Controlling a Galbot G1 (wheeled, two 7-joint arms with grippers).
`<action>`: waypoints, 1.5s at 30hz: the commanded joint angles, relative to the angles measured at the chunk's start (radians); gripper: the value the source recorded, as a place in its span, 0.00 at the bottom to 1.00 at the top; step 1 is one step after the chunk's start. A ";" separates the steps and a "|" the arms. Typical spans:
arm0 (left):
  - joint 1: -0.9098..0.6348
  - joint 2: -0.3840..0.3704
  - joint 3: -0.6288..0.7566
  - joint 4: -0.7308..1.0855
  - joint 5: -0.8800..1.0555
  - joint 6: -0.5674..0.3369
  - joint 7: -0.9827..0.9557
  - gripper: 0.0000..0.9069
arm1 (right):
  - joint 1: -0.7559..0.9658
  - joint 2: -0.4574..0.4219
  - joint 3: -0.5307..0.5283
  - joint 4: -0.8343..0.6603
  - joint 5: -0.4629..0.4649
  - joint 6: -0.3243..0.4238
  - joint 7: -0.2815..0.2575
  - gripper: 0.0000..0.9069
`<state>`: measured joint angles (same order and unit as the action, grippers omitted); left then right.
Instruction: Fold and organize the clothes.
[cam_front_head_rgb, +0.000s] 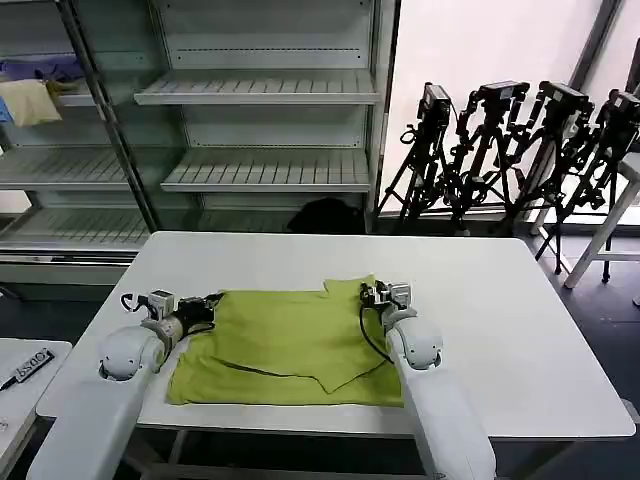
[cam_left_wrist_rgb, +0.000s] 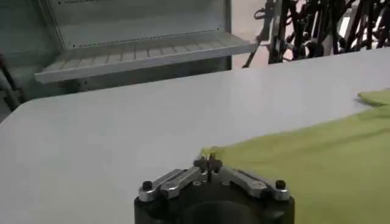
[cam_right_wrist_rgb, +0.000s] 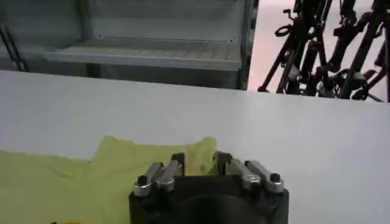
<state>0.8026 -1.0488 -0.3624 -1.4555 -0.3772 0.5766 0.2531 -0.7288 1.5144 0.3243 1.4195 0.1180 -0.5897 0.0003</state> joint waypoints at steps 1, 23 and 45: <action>0.000 0.005 -0.003 -0.024 -0.024 0.001 -0.005 0.00 | -0.002 -0.004 -0.005 0.044 0.042 0.002 0.011 0.00; 0.065 0.018 -0.077 -0.146 -0.108 -0.010 -0.019 0.00 | -0.090 -0.055 -0.023 0.278 0.134 0.000 0.061 0.00; 0.348 0.069 -0.209 -0.326 -0.159 -0.062 0.051 0.00 | -0.403 -0.094 0.031 0.546 0.113 0.001 0.012 0.00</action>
<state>1.0157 -0.9884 -0.5166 -1.7047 -0.5230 0.5313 0.2846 -1.0107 1.4268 0.3457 1.8575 0.2331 -0.5902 0.0226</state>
